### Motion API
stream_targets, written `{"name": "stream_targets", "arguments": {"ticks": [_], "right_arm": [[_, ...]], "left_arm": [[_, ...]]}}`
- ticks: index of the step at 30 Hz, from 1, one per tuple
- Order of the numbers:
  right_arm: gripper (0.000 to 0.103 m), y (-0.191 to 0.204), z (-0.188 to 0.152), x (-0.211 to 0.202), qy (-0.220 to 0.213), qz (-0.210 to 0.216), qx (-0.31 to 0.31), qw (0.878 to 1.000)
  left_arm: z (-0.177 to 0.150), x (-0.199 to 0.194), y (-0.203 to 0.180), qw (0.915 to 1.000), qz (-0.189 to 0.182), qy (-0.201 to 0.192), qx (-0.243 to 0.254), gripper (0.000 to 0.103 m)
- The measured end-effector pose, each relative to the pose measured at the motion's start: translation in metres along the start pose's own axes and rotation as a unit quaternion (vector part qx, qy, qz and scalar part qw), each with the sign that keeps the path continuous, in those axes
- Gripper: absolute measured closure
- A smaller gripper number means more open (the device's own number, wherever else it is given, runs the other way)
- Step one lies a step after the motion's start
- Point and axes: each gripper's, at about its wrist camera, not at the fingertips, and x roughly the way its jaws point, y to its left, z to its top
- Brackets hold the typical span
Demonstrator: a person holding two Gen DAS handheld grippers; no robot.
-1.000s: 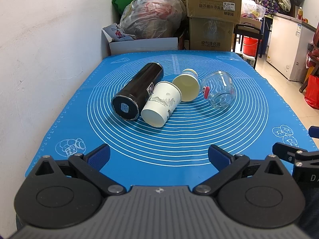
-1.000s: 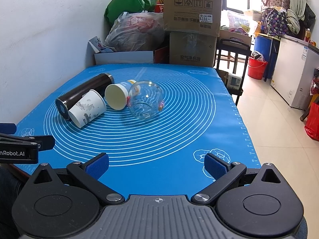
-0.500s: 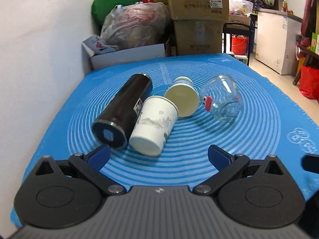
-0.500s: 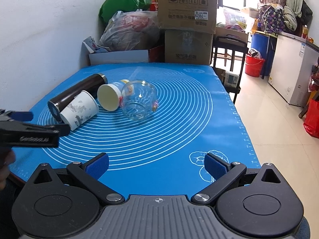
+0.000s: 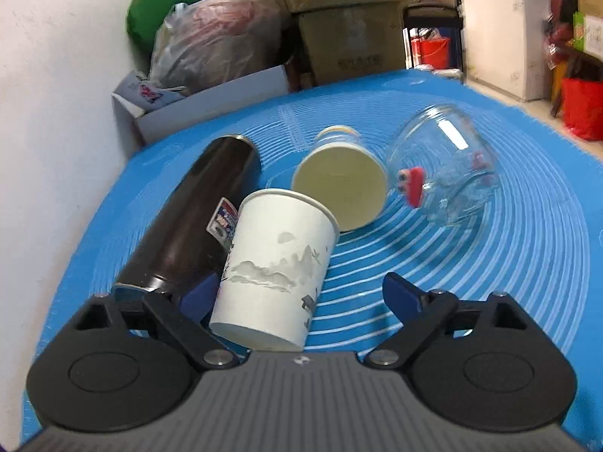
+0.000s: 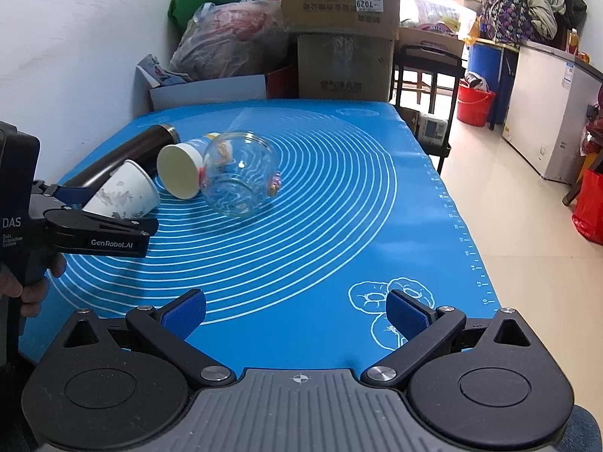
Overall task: Flip cup upside down
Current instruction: 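Move the left gripper down to the white printed paper cup and close on it, then lift the white paper cup with the left gripper and rotate it rim-down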
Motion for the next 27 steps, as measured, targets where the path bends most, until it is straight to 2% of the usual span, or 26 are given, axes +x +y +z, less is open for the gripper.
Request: {"name": "stream_targets", "arguments": {"ticks": [5, 11, 20, 27], "right_arm": [[0.0, -0.004, 0.001, 0.008, 0.005, 0.001, 0.006, 1.0], [0.0, -0.006, 0.0, 0.013, 0.008, 0.004, 0.011, 1.0], [0.0, -0.006, 0.0, 0.008, 0.004, 0.004, 0.012, 1.0], [0.0, -0.002, 0.0, 0.003, 0.002, 0.01, 0.006, 1.0]], "left_arm": [[0.001, 0.008, 0.004, 0.9995, 0.018, 0.016, -0.02, 0.017], [0.001, 0.009, 0.011, 0.9976, 0.055, 0.026, -0.034, 0.042], [-0.003, -0.011, 0.014, 0.997, 0.041, 0.029, -0.059, 0.044], [-0.009, -0.047, 0.019, 0.9916, 0.007, 0.048, -0.12, 0.044]]}}
